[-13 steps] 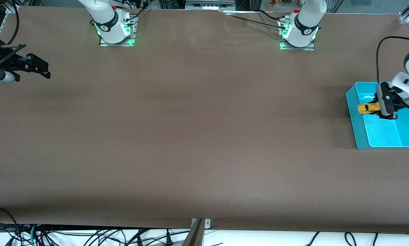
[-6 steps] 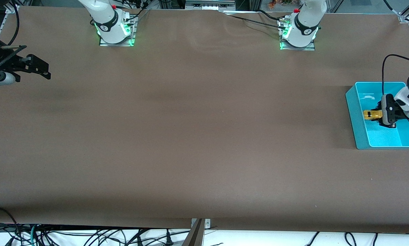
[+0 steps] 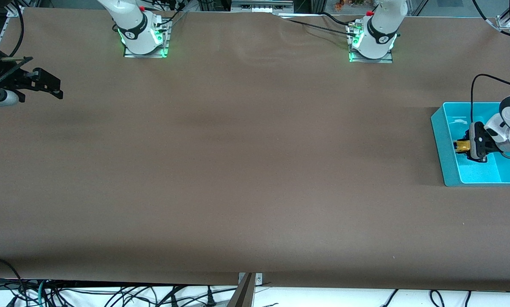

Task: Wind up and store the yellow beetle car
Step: 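Lower the car into the blue bin and open the left gripper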

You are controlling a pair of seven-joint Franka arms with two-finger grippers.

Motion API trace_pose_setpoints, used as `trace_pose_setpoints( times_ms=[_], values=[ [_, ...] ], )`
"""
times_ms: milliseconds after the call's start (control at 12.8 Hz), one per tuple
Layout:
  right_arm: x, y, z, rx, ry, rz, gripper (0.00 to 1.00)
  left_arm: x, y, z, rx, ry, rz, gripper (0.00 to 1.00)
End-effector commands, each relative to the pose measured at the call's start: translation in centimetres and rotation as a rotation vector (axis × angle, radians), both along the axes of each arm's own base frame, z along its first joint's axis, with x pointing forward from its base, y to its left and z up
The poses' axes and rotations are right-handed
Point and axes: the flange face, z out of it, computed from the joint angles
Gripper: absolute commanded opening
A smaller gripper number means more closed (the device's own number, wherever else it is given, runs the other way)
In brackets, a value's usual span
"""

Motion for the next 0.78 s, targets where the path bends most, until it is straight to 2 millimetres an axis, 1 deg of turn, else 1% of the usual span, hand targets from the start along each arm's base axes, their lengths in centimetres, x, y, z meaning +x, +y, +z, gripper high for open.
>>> trace_pose_setpoints(
  times_ms=[0,78,156,311,467,623,701],
  values=[
    [0.2,0.0,0.6,-0.006,-0.011,-0.007,1.00,0.3,0.4,0.4,0.006,-0.014,-0.026,0.81],
    [0.2,-0.1,0.7,-0.004,-0.013,-0.007,1.00,0.3,0.4,0.8,0.006,-0.014,-0.027,0.91],
    [0.2,-0.1,0.6,-0.003,-0.011,-0.007,1.00,0.4,0.4,1.7,0.011,-0.024,-0.027,1.00],
    [0.2,0.0,0.4,0.000,-0.008,-0.007,1.00,0.6,0.2,3.1,0.007,-0.016,-0.020,1.00],
    [0.5,-0.1,0.3,-0.001,-0.014,-0.007,1.00,0.8,-0.6,6.1,0.013,-0.019,0.011,1.00],
    [0.5,-0.1,0.3,-0.007,-0.016,-0.005,1.00,1.3,-3.2,10.1,0.016,0.001,0.067,1.00],
    [0.5,0.0,0.3,-0.007,-0.016,-0.003,1.00,1.5,-4.9,12.2,0.016,0.015,0.109,1.00]
  ],
)
